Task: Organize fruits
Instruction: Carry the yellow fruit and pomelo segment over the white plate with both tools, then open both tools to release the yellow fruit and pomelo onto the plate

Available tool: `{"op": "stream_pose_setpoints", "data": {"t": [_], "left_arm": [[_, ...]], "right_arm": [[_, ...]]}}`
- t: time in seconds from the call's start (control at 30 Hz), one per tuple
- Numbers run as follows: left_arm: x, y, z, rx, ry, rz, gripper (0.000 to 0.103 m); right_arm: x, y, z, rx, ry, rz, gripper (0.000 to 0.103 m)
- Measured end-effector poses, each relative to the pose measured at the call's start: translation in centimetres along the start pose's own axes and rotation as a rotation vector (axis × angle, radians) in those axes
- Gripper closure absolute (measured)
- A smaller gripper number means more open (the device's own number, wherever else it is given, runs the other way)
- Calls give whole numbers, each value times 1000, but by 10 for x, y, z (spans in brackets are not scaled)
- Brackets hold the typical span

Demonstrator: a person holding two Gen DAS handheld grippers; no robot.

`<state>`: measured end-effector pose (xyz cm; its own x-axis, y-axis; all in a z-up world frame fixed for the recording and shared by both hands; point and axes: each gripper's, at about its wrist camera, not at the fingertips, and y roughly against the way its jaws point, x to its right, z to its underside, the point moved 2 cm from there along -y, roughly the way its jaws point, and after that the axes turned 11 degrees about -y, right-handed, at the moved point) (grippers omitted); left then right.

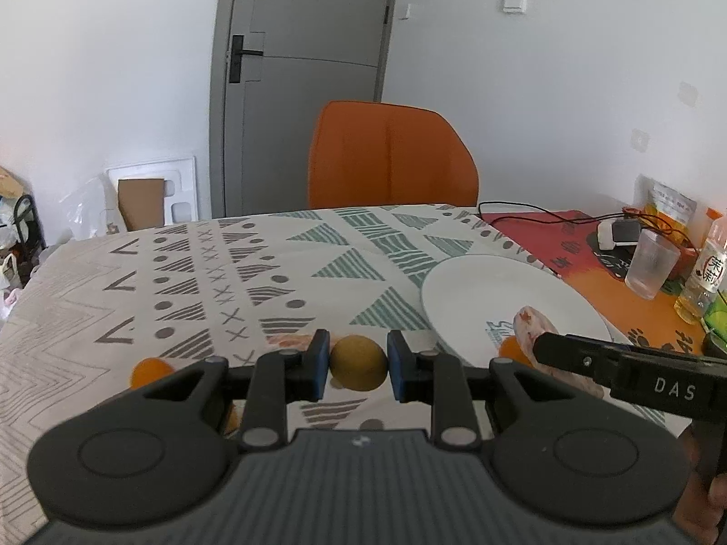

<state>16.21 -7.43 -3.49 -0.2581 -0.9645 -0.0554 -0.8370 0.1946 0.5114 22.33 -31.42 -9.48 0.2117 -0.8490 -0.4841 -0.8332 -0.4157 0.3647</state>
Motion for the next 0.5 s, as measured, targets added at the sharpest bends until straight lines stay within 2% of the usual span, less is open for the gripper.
{"op": "stream_pose_setpoints", "data": {"t": [0.5], "left_arm": [[34,-32,-16,-9,-53,55,78]], "right_arm": [[54,9,-26,67,-70,96,67]]}}
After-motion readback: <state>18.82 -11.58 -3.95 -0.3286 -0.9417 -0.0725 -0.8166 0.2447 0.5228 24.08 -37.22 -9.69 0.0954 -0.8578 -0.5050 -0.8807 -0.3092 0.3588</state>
